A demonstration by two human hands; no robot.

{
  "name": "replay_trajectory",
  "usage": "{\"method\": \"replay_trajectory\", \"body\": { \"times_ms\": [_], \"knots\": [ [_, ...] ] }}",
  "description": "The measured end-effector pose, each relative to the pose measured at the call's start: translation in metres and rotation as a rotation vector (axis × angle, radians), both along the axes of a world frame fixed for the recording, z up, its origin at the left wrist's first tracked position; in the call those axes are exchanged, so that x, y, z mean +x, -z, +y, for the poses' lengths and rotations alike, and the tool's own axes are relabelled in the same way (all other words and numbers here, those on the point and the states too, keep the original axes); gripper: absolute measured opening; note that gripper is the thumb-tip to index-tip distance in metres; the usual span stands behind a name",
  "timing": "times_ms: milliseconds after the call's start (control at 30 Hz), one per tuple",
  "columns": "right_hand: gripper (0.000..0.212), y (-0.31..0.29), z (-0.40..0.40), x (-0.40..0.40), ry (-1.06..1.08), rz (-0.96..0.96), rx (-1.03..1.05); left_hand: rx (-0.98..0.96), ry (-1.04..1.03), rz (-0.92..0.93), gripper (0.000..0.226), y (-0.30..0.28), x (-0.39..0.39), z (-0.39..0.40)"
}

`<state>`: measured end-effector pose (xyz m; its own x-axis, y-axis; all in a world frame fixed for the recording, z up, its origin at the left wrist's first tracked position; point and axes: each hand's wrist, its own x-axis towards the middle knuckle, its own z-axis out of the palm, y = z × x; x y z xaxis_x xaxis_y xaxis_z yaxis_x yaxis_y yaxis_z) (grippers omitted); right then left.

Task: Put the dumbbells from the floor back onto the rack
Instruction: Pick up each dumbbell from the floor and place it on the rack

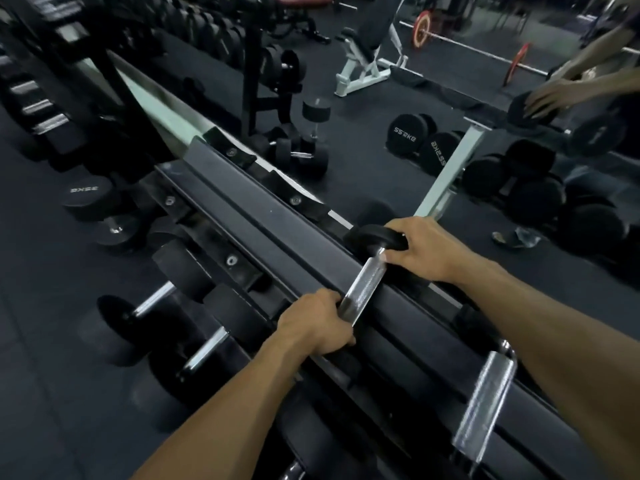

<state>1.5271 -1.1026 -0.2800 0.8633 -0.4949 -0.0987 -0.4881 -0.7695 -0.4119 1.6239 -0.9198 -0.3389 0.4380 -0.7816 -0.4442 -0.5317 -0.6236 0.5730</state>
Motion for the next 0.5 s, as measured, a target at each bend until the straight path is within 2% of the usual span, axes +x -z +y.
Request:
{"method": "replay_trajectory", "body": {
  "times_ms": [233,333,500],
  "knots": [
    [0.02,-0.008,-0.001,0.022,-0.024,0.146,-0.02,0.044,0.07,0.042,0.042,-0.001,0.017,-0.001],
    [0.015,-0.007,0.0,0.023,0.0,0.161,-0.032,0.048,0.09,0.031,0.041,-0.003,0.018,-0.002],
    [0.021,-0.008,0.005,0.024,0.023,0.189,-0.067,0.04,0.042,-0.003,0.046,-0.004,0.017,-0.001]
  ]
}}
